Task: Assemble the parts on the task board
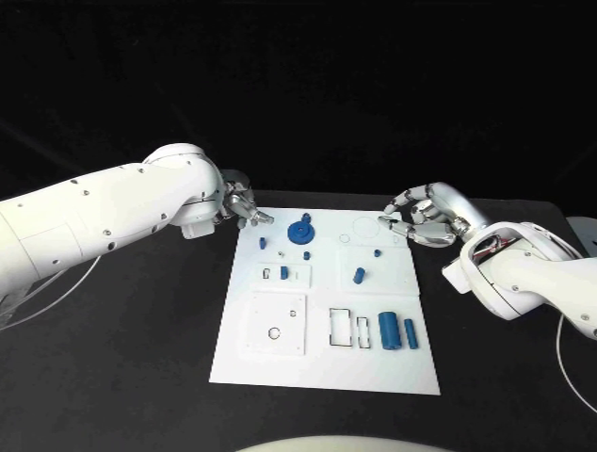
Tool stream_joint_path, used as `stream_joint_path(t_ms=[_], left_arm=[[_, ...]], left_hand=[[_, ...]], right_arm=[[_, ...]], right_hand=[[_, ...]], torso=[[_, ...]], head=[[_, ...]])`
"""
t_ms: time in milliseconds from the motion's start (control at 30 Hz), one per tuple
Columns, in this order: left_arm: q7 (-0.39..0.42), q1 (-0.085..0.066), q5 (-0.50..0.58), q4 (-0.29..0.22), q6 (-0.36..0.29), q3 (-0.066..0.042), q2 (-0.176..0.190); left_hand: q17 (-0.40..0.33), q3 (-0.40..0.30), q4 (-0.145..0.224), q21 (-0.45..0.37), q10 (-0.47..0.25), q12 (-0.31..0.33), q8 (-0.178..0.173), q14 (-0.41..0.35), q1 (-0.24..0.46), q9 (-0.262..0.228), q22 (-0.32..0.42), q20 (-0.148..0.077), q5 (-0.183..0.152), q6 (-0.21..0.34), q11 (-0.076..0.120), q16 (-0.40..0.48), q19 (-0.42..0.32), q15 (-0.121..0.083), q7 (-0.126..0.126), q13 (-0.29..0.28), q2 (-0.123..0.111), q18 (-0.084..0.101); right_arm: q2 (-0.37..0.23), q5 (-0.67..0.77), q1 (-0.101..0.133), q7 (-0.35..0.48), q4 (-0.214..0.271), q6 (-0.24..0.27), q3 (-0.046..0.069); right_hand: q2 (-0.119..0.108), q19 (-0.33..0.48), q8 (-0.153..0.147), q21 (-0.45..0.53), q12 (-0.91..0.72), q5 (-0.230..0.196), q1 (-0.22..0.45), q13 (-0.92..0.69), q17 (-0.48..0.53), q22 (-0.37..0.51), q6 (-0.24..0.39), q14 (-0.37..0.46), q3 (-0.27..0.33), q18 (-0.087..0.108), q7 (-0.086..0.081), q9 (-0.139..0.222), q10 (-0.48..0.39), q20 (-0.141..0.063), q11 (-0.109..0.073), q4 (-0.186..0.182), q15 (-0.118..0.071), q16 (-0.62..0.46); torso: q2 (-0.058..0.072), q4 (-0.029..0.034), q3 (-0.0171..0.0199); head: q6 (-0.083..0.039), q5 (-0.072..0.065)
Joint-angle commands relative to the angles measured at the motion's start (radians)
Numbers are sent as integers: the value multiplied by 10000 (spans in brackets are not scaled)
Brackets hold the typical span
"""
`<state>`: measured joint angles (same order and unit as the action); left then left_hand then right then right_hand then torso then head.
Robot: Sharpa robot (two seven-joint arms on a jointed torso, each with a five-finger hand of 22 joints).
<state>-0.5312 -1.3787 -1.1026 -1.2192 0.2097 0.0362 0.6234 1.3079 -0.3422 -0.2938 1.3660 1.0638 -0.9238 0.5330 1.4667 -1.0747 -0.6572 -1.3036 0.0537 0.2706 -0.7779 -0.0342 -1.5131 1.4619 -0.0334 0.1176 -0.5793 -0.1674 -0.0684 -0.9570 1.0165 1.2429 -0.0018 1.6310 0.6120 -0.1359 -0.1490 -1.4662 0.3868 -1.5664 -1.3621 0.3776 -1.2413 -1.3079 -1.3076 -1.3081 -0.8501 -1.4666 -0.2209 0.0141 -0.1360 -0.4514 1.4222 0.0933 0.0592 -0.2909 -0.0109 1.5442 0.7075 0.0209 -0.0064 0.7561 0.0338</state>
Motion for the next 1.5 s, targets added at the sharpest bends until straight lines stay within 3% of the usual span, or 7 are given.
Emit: stream_joint_path(t_ms=[33, 367, 533, 933, 1500], left_arm=[[-8, 0, -452, 184, 788, 35, -151], [-71, 57, -449, 696, 1326, 162, -592], [-85, 68, -438, 781, 1459, 182, -662], [-121, 80, -393, 888, 1788, 239, -769], [-87, 119, -413, 951, 1491, 303, -868]], left_hand=[[1655, 58, 10, 23, 28, -68, 70, 782, 53, 12, -1, -22, -45, -4, -19, -30, 221, -23, -21, -10, 67, 65], [1656, 59, 12, 28, 22, -71, 75, 782, 51, 16, -7, -23, -40, -4, -19, -31, 221, -23, -21, -10, 88, 66], [1650, 63, 10, 29, 18, -74, 79, 780, 56, 18, -9, -24, -41, -6, -19, -29, 220, -23, -22, -11, 101, 66], [1645, 97, 51, 87, 5, -143, 248, 777, -161, 30, -81, -43, -30, -214, 32, -32, 222, -59, -86, -25, 197, 78], [1640, -66, 95, 109, -32, -187, 371, 775, -765, 110, -107, -80, 6, -306, 79, -39, 202, -99, -131, -9, 475, 77]], right_arm=[[12, 99, -9, 75, 0, -26, 0], [42, 99, -14, 91, -8, -19, 0], [41, 99, -15, 92, 1, -10, 1], [59, 99, -16, 95, 2, -7, 1], [73, 99, -16, 102, 6, -6, 1]], right_hand=[[-49, -1008, 54, 40, 33, 40, 61, -1028, -2045, -2579, 33, -898, -51, -120, 0, -9, -26, -68, -52, 14, -69, -46], [-49, -1008, 54, 40, 33, 40, 61, -1028, -2045, -2579, 33, -898, -51, -120, 0, -9, -26, -68, -52, 14, -69, -46], [-49, -1008, 54, 40, 33, 40, 61, -1028, -2045, -2579, 33, -898, -51, -120, 0, -9, -26, -68, -52, 14, -69, -46], [-49, -1008, 54, 40, 33, 40, 61, -1028, -2045, -2579, 33, -898, -51, -120, 0, -9, -26, -68, -52, 14, -69, -46], [-43, -1002, 57, 53, 38, 47, 66, -1025, -2035, -2573, 31, -895, -75, -117, 1, -11, -29, -69, -53, 20, -70, -52]], torso=[[10, -19, 9], [8, -19, 3], [-1, 5, 14], [1, -6, 9], [-2, -6, 11]], head=[[27, 8], [66, -21], [85, -38], [107, -22], [127, -43]])
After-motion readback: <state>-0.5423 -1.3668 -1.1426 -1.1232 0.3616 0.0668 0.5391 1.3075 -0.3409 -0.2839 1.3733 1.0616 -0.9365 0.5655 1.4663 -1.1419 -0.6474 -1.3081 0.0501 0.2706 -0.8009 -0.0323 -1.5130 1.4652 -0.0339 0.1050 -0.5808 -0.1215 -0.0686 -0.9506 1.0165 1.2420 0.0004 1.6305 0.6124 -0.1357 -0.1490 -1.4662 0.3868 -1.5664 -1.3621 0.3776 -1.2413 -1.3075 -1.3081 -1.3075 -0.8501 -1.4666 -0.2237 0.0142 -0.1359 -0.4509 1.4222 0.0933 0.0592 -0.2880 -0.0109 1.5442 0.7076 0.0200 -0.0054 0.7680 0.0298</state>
